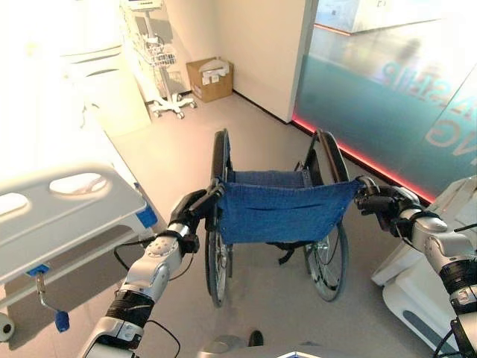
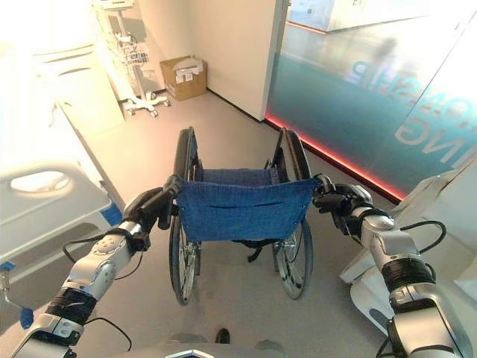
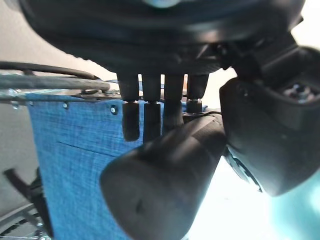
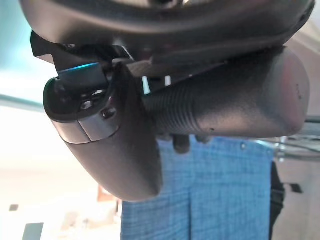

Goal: Push the wheelchair next to the bed

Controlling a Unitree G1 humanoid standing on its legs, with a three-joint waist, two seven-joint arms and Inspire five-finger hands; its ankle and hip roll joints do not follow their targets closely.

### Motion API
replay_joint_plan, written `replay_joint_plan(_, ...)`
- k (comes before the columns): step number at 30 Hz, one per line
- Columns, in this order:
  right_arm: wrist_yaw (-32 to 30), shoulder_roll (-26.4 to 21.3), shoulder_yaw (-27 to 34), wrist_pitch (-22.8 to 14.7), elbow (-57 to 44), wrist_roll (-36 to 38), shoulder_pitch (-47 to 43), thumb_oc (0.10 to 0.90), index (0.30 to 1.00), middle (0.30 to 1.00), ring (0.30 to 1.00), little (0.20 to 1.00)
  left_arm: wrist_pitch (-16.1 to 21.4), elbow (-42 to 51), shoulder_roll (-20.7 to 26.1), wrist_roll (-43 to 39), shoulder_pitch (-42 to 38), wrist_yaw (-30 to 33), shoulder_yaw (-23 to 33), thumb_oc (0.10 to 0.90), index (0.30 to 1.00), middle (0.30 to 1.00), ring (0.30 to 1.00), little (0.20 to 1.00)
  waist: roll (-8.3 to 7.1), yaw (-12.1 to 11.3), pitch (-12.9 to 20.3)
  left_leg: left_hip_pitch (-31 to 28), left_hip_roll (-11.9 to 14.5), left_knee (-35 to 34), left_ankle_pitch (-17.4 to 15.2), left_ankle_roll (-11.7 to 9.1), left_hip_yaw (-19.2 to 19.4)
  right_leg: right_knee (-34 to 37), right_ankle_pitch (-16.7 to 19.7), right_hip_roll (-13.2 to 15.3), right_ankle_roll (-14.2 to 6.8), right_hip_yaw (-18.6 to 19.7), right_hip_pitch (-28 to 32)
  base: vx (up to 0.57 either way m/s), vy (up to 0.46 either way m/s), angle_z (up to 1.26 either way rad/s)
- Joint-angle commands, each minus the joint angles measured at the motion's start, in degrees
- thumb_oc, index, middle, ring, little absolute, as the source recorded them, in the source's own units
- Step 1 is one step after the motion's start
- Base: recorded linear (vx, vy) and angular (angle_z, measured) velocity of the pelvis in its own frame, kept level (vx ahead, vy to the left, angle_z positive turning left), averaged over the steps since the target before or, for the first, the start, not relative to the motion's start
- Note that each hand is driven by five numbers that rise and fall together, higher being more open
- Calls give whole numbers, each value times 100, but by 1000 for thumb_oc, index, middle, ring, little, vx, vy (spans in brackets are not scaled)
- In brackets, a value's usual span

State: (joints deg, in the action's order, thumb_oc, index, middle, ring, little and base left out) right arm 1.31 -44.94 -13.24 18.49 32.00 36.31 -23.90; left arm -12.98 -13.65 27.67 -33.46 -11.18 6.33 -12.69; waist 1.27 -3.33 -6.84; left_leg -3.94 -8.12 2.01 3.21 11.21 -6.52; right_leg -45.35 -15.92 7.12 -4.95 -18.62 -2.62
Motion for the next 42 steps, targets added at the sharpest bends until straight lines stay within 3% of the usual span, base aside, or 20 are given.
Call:
replay_joint_plan(1, 397, 526, 118, -651, -117, 393, -956, 400, 300, 300, 300, 300, 577, -59, 204, -315, -480, 9, 175, 400, 300, 300, 300, 300, -221, -411, 51, -36, 153, 87, -442, -647, 1042, 1735, 1942, 482, -152, 229, -20, 294, -238, 45)
replay_joint_plan(3, 405, 445, 167, -692, -142, 445, -918, 400, 300, 300, 300, 300, 558, 20, 236, -356, -492, 13, 111, 400, 300, 300, 300, 300, -259, -312, -36, -137, 135, 105, -574, -673, 867, 2592, 2187, 485, -238, 377, -206, 283, -242, 55)
replay_joint_plan(4, 403, 396, 198, -718, -175, 477, -889, 400, 300, 300, 300, 300, 538, 106, 245, -367, -498, 61, 69, 400, 300, 300, 300, 300, -326, -205, -93, -199, 94, 131, -709, -688, 758, 3222, 2546, 496, -365, 565, -413, 279, -242, 56)
replay_joint_plan(8, 348, 328, 308, -684, -231, 472, -862, 400, 300, 300, 300, 300, 510, 228, 202, -301, -496, 88, -24, 400, 300, 300, 300, 300, -367, 43, -227, -468, 64, 229, -1100, -692, 326, 4342, 3002, 406, -582, 949, -900, 363, -279, 58)
replay_joint_plan(12, 294, 328, 339, -617, -247, 393, -844, 400, 300, 300, 300, 300, 498, 172, 120, -128, -412, -63, 10, 400, 300, 300, 300, 300, -417, 100, -214, -612, 76, 395, -1383, -670, 67, 4249, 3023, 343, -561, 1212, -975, 327, -286, 112)
replay_joint_plan(16, 161, 348, 233, -502, -229, 347, -872, 400, 300, 300, 300, 300, 434, 180, 91, -234, -254, -63, 91, 400, 300, 300, 300, 300, -494, 83, -37, -639, 192, 806, -1559, -797, -101, 3924, 2697, 252, -499, 1447, -680, 326, -358, 127)
replay_joint_plan(19, 135, 369, 98, -384, -210, 305, -941, 400, 300, 300, 300, 300, 363, 147, 132, -346, -234, 115, 223, 400, 300, 300, 300, 300, -439, 117, 59, -687, 580, 1351, -1001, -1170, 79, 3785, 2327, 87, -263, 1266, -452, 288, -336, 64)
replay_joint_plan(20, 96, 360, 29, -359, -213, 296, -968, 400, 300, 300, 300, 300, 402, 129, 131, -377, -242, 243, 252, 400, 300, 300, 300, 300, -436, 125, 80, -462, 756, 1888, -378, -1348, 255, 3849, 2167, -33, -74, 1220, -219, 253, -385, 46)
replay_joint_plan(21, 47, 370, -23, -379, -240, 252, -948, 400, 300, 300, 300, 300, 430, 147, 124, -410, -264, 365, 276, 400, 300, 300, 300, 300, -490, 128, 57, -73, 812, 2578, -95, -1417, 449, 3920, 2055, -60, 83, 1130, -1, 209, -336, 46)
replay_joint_plan(22, 42, 374, -27, -380, -245, 245, -946, 400, 300, 300, 300, 300, 435, 149, 125, -413, -268, 382, 278, 400, 300, 300, 300, 300, -491, 132, 57, -24, 816, 2641, -87, -1422, 454, 3925, 2048, -64, 95, 1118, 10, 170, -300, 48)
replay_joint_plan(23, 4, 370, -57, -411, -255, 221, -915, 400, 300, 300, 300, 300, 479, 125, 120, -439, -312, 431, 283, 400, 300, 300, 300, 300, -558, 149, 13, 327, 834, 3368, -3, -1461, 757, 3940, 1946, -69, 244, 1015, 179, 143, -226, 32)
replay_joint_plan(25, -70, 382, -39, -447, -329, 225, -804, 400, 300, 300, 300, 300, 513, 62, 92, -380, -405, 407, 290, 400, 300, 300, 300, 300, -602, 173, -33, 787, 970, 3776, -89, -1424, 1109, 3963, 1815, -116, 367, 851, 385, 212, -247, 29)
replay_joint_plan(27, -127, 405, -14, -460, -384, 218, -734, 400, 300, 300, 300, 300, 525, 31, 86, -343, -454, 373, 301, 400, 300, 300, 300, 300, -596, 175, -50, 886, 995, 3652, -189, -1382, 1248, 3966, 1726, -153, 375, 777, 481, 199, -114, 22)
replay_joint_plan(29, -193, 455, -20, -419, -402, 197, -761, 400, 300, 300, 300, 300, 543, -53, 122, -338, -562, 332, 310, 400, 300, 300, 300, 300, -517, 156, -60, 872, 965, 2912, -210, -1392, 1476, 3952, 1548, -293, 353, 680, 651, 286, -63, 12)
replay_joint_plan(30, -265, 481, -75, -372, -344, 224, -889, 400, 300, 300, 300, 300, 576, -127, 154, -350, -667, 327, 270, 400, 300, 300, 300, 300, -435, 121, -73, 822, 932, 2082, -132, -1429, 1735, 3959, 1427, -436, 335, 609, 798, 262, -22, 23)
replay_joint_plan(32, -303, 493, -110, -379, -282, 241, -953, 400, 300, 300, 300, 300, 595, -151, 150, -337, -725, 334, 227, 400, 300, 300, 300, 300, -357, 56, -80, 879, 846, 1310, 3, -1452, 1948, 3992, 1325, -577, 320, 584, 965, 346, -17, 46)
replay_joint_plan(34, -361, 468, -113, -491, -301, 275, -793, 400, 300, 300, 300, 300, 621, -35, 153, -319, -664, 334, 136, 400, 300, 300, 300, 300, -264, -88, -14, 1233, 713, 20, 425, -1566, 2316, 4081, 962, -826, 278, 643, 1512, 573, -2, 29)
replay_joint_plan(36, -277, 411, 11, -557, -361, 254, -565, 400, 300, 300, 300, 300, 568, 115, 200, -308, -544, 286, 163, 400, 300, 300, 300, 300, -271, -232, 43, 1520, 726, -24, 753, -1535, 2364, 4125, 830, -904, 334, 596, 1732, 374, -13, 9)
replay_joint_plan(40, 19, 480, -67, -635, -120, 161, -659, 400, 300, 300, 300, 300, 598, -40, 203, -206, -522, 316, 270, 400, 300, 300, 300, 300, -448, -359, 168, 1462, 540, 312, 98, -1246, 2291, 3998, 587, -656, 215, 649, 1852, 333, 22, -49)
replay_joint_plan(42, 164, 544, -48, -684, -18, 94, -626, 400, 300, 300, 300, 300, 569, -173, 184, -159, -601, 353, 296, 400, 300, 300, 300, 300, -566, -478, 226, 1367, 426, 537, -217, -986, 2242, 3615, 757, -337, -6, 438, 1904, 362, 101, -35)
